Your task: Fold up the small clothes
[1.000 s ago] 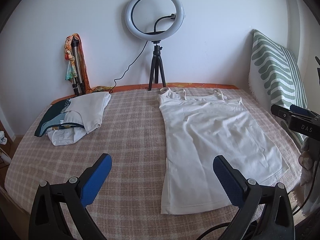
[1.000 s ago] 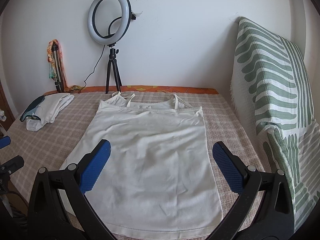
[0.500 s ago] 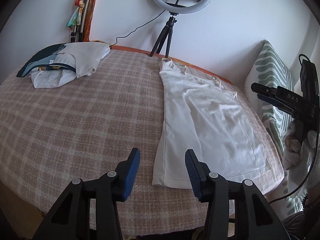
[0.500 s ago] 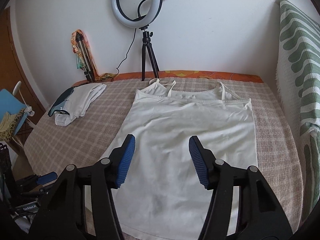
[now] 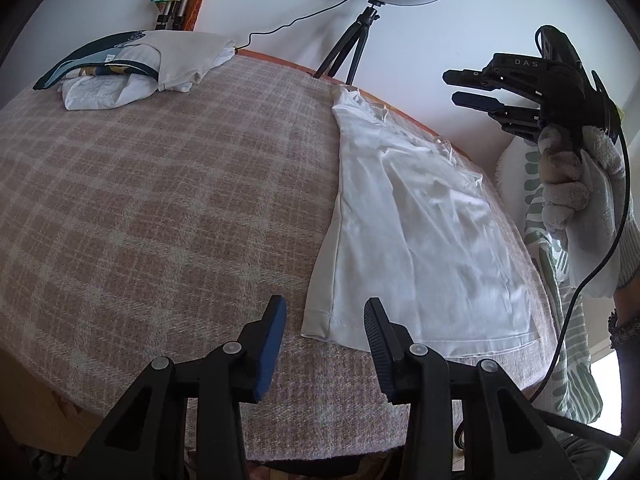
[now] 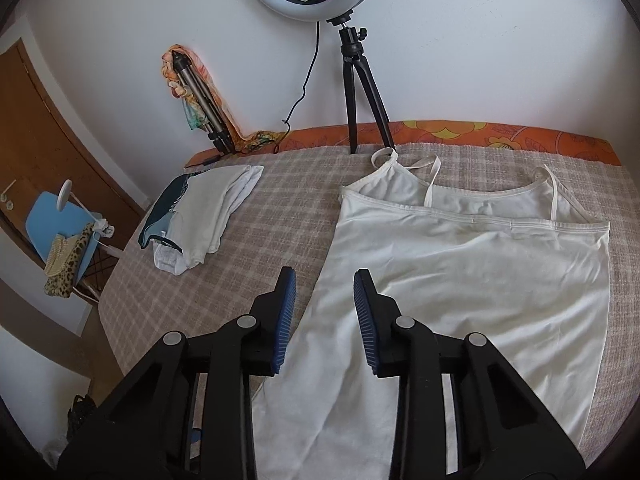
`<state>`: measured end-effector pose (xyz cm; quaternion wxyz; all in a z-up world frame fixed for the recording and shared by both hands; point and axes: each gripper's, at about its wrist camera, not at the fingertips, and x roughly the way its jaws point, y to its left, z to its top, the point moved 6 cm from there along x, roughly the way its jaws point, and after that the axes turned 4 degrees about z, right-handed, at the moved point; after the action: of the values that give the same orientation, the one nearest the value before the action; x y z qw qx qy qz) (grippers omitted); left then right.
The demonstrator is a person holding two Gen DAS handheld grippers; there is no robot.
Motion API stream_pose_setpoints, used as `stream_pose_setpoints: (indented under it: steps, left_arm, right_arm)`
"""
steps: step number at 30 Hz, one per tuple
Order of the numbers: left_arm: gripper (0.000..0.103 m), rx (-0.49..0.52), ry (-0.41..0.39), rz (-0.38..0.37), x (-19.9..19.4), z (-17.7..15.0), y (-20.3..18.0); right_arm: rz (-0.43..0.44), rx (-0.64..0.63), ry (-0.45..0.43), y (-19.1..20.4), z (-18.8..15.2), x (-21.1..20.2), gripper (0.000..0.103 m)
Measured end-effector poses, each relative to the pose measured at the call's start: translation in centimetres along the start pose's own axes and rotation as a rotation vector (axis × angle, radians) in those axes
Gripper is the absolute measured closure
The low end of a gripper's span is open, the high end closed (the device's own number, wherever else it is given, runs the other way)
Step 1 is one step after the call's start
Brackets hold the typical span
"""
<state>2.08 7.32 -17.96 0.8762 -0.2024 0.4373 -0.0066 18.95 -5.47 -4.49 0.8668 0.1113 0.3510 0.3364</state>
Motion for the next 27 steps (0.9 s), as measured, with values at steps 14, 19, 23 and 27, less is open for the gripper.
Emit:
stream_pose_setpoints:
  steps: [14, 19, 23, 27]
  left_arm:
    - [0.072, 0.004, 0.028, -0.009, 2.0, 0.2, 0.7]
    - [0.087, 0.001, 0.035, -0.037, 2.4, 0.4, 0.5]
    - [0.1, -0.015, 0.05, -0.077, 2.7, 0.5, 0.2]
    - [0.101, -0.026, 0.05, -0.1, 2.6, 0.7, 0.0]
  right_arm:
    - [-0.068, -0.022, 0.154, 0.5, 2.7, 11.6, 0.071]
    - [-0.111, 0.001, 0.199, -0.4, 2.9, 14.6, 0.071]
    - [-0.138, 0.01, 0.225, -1.1, 3.5, 16.5, 0.071]
    - [-0.175, 0.006, 0.242, -1.6, 4.1, 18.0, 0.069]
